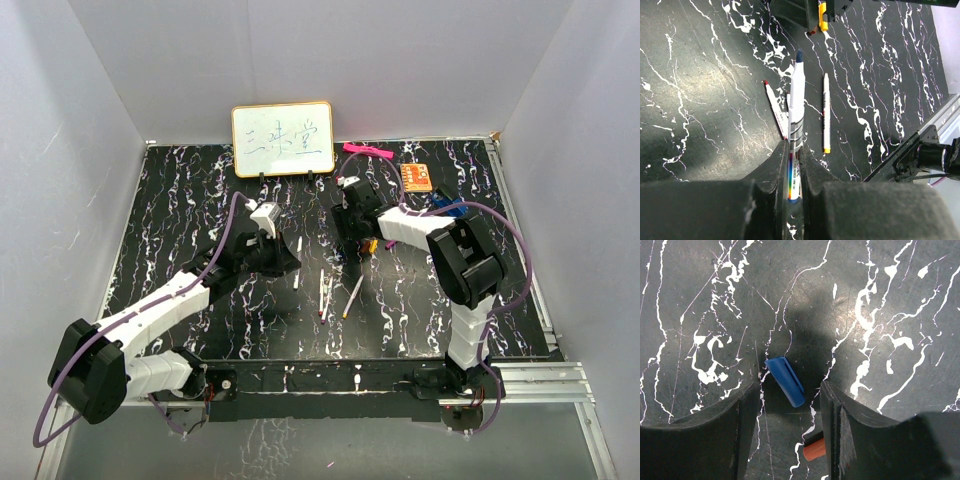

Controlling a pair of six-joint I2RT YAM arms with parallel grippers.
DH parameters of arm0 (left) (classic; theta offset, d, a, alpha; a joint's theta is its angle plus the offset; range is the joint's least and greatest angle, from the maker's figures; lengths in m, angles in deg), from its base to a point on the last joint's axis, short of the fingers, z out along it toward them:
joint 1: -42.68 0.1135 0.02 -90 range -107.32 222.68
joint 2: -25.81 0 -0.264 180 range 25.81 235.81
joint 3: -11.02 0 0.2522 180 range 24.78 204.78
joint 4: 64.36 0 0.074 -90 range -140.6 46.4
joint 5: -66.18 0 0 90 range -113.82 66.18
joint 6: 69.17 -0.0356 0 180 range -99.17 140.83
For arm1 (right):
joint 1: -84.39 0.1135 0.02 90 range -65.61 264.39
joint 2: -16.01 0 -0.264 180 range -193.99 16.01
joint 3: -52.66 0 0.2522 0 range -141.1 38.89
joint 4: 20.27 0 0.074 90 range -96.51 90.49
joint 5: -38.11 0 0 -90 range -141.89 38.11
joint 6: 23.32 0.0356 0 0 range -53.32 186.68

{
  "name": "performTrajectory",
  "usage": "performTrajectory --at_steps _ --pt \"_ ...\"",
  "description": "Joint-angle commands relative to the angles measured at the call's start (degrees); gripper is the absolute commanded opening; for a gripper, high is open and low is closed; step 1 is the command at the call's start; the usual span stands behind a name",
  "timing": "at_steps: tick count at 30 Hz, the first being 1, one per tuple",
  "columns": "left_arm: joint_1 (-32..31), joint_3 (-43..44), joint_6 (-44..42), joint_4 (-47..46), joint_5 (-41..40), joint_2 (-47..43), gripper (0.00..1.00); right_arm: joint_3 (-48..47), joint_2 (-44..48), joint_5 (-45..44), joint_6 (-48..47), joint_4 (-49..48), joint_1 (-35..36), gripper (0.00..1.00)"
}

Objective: Insert the pens into the pen caps

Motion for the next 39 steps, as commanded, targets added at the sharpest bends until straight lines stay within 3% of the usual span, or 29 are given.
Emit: performTrajectory --at_steps 1,10,15,21,23,26,31,39 --pt "0.73 -0.54 0.40 -0.74 1.27 -1.76 0.00 -2.30 -0.98 -2.34 -0.83 0.81 1.16 0.47" --pt "1.79 -1.19 0.76 -1.18 1.57 -2.22 0.00 -2.22 -3.31 -6.83 -0.80 2.97 3.00 0.43" --pt "2.20 -1.16 0.72 -1.09 1.55 -2.18 0.00 -2.55 -4.79 -8.34 -0.52 4.17 3.43 0.31" --pt "2.56 -1.14 0.61 -1.18 1.82 -2.12 0.00 -2.59 -7.11 -9.91 0.37 5.80 3.84 0.06" --pt "2.60 -1.04 0.54 -1.01 1.83 -2.08 0.00 -2.69 -7.99 -10.39 0.87 6.38 3.82 0.03" --pt "2.83 -0.99 0.41 -0.87 1.90 -2.14 0.00 -2.80 -8.88 -10.13 1.13 7.01 3.80 0.04" --pt "2.94 -0.80 0.30 -0.74 2.23 -1.71 0.00 -3.20 -9.44 -10.50 1.20 7.12 3.88 0.20" --pt "3.11 -0.62 0.32 -0.74 2.63 -1.22 0.00 -5.98 -11.45 -11.27 0.62 7.80 3.94 0.23"
